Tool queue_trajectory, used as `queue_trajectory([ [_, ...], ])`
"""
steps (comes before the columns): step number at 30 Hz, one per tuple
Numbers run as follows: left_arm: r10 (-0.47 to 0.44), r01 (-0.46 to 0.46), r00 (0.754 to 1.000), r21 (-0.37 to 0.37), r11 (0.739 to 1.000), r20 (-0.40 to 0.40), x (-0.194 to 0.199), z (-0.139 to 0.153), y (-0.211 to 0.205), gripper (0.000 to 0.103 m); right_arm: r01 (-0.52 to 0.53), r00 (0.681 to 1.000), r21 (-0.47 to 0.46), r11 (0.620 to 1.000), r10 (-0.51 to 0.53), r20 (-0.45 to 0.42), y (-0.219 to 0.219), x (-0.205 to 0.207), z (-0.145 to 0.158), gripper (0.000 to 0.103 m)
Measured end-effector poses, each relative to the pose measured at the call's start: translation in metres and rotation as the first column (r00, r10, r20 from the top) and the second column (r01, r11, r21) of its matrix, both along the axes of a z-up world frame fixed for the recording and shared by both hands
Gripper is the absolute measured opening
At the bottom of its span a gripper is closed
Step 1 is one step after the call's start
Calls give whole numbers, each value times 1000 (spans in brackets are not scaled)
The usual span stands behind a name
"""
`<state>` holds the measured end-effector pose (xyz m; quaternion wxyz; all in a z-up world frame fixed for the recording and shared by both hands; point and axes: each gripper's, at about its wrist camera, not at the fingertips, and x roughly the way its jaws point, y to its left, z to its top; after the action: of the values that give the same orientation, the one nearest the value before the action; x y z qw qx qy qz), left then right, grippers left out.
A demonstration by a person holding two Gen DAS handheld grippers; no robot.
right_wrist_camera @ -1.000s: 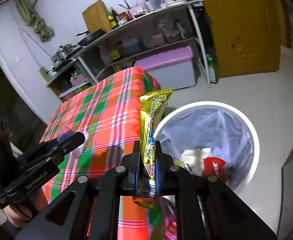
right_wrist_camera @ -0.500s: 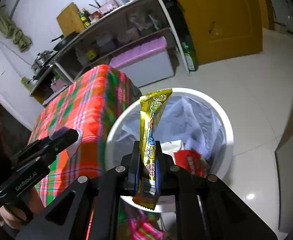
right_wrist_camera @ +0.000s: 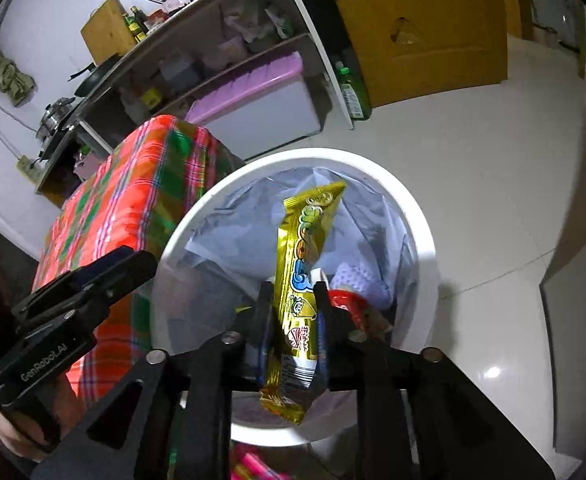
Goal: Collect trash
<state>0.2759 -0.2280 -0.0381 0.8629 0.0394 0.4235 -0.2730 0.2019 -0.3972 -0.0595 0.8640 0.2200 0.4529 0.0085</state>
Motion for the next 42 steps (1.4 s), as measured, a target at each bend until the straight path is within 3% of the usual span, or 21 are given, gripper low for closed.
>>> queue_trajectory([
  [3, 7, -7, 1000, -1, 1000, 0, 3, -2, 0, 54, -8, 1000, -8, 1000, 8, 4, 0, 0, 0, 34],
  [17, 42, -41, 998, -33, 999, 35, -13, 15, 21, 55, -4, 998, -28, 1000, 6, 60, 8, -20, 22, 35],
  [32, 106, -103, 982, -26, 994, 158, -83, 56, 68, 55, -32, 979, -115, 993, 54, 195, 53, -80, 76, 35],
  [42, 137, -134, 969, -29, 991, 206, -137, 65, 100, 55, -55, 961, -180, 982, 101, 256, 92, -127, 89, 35],
])
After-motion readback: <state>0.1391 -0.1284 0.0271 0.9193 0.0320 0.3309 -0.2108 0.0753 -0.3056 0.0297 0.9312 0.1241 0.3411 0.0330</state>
